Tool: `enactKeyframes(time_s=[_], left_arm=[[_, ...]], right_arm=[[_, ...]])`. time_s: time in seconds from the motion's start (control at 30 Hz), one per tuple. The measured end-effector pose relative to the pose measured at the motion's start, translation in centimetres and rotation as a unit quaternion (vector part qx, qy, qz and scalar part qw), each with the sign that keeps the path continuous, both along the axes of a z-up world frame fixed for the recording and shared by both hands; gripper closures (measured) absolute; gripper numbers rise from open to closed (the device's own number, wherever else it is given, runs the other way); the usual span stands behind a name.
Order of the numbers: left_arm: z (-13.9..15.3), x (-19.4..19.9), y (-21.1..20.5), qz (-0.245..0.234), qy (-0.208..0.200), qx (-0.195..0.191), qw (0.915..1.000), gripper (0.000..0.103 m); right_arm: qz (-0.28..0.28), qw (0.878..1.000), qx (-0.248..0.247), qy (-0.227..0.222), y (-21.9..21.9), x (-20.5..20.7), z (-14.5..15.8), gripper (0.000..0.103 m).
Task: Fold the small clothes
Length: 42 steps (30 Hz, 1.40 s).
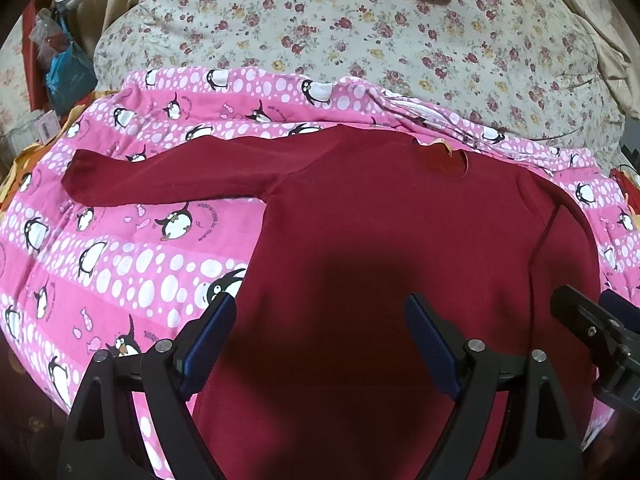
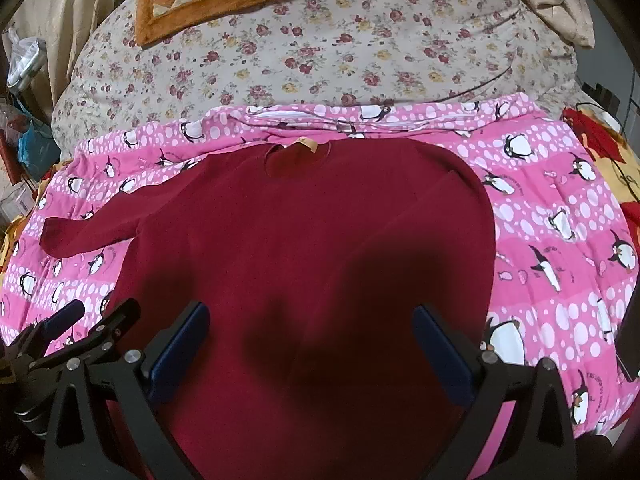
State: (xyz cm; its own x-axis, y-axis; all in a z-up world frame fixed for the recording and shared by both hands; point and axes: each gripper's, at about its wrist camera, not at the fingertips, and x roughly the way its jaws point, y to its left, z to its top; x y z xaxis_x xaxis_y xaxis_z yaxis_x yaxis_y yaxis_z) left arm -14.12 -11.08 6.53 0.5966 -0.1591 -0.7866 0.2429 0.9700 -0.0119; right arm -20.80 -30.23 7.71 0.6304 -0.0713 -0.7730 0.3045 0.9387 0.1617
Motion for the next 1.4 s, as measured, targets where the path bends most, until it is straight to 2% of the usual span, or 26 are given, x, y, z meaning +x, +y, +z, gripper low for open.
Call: enactKeyframes(time_s=[0.53,0.73,0.93,1.07,1.13,1.23,1.33,1.4], left_arm=[[0.3,0.7,0.6,0.003,-0.002,-0.002,1.0,0.034],[0.6,2.2,2.6,0.02,0.001,-0.011,0.9997,0.034],[0.3,3.7,4.9,0.037,0.005,0.0,0.9993,0.034],[0.3,6.1,8.6,0.076,0.022,-0.008,0.9969,0.035],[0.4,7.4,10.9,0.106,0.025,-0.012,0.994,0.035],[0.2,10.1,14.8,0.17,0.026,-0.004,0.9851,0.035],[-0.5,13.3,18.6,0.239,0.025,0.039,0.9698,0.042],[-0.9,15.3,21.3,0.278,0.023,0.047,0.9592,0.042]], right_arm=[[0.001,1.0,0.005,0.008,-0.1,0.6,-0.6,0.0],[0.015,1.0,-0.002,0.011,0.8,1.7,-0.7,0.0],[0.04,0.999,-0.006,0.019,2.4,3.1,-1.2,0.0],[0.06,0.998,-0.014,0.027,3.3,3.8,-1.5,0.0],[0.066,0.997,-0.021,0.03,3.7,4.0,-1.6,0.0],[0.072,0.997,-0.018,0.032,3.9,4.1,-1.8,0.0],[0.075,0.996,-0.008,0.039,3.9,4.2,-2.2,0.0],[0.08,0.996,-0.005,0.044,4.0,4.3,-2.6,0.0]])
